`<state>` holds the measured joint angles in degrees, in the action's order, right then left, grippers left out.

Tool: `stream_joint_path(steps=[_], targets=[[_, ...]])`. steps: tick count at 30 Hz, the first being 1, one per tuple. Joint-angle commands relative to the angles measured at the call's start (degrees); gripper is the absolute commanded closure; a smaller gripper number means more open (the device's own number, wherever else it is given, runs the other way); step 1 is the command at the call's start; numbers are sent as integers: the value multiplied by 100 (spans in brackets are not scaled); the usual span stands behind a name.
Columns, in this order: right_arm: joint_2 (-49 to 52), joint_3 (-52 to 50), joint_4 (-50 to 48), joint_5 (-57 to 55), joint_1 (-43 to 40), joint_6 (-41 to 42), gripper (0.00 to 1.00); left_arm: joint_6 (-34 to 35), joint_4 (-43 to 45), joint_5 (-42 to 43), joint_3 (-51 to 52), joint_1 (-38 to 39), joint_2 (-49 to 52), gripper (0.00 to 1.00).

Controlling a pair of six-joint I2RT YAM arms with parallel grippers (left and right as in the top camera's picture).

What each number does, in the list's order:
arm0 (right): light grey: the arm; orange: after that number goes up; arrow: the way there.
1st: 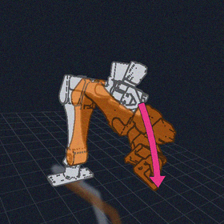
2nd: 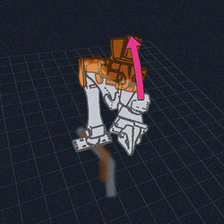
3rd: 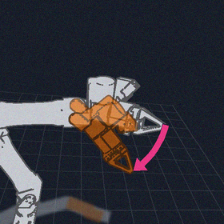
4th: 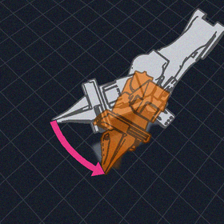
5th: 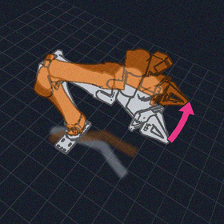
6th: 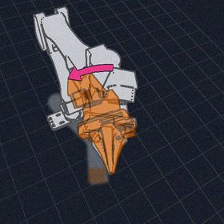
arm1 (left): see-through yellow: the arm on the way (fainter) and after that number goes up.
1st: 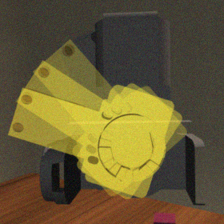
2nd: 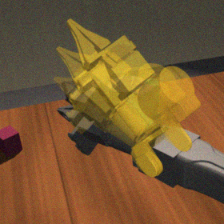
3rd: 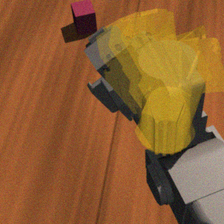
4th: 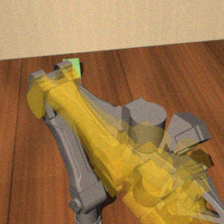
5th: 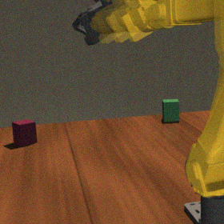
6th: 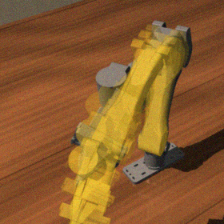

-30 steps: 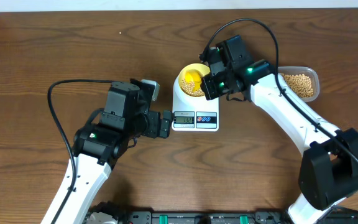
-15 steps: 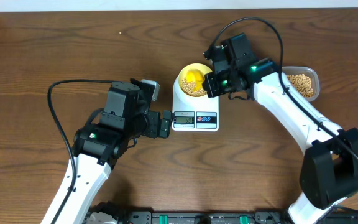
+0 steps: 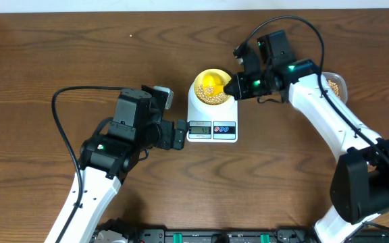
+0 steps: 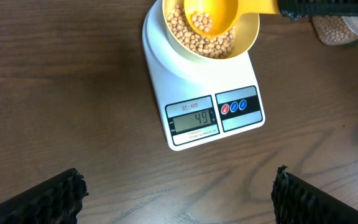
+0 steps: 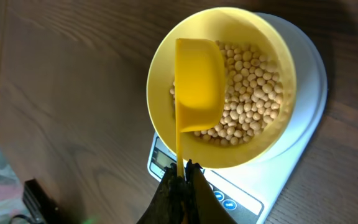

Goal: Scoop item into bowl and weigh 50g on scale
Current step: 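Move the scoop right back over the soybean tub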

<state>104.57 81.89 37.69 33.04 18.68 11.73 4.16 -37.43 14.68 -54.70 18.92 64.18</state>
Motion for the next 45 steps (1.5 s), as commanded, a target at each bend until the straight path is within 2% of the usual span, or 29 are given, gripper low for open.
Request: stream_joint_path(steps=[1,18,32,45], targets=[[33,-42,0,313,-164,160,99,-94,2,-39,15,9,-22,2],[-11,-42,-42,1237,-754,302,99,-94,0,-39,15,7,-22,2],[-872,-42,470,1231,-1692,-136,99,-94,2,-39,15,7,-22,2],[-1563,-42,1742,-310,-2988,-214,99,-94,2,-39,15,7,-22,2]])
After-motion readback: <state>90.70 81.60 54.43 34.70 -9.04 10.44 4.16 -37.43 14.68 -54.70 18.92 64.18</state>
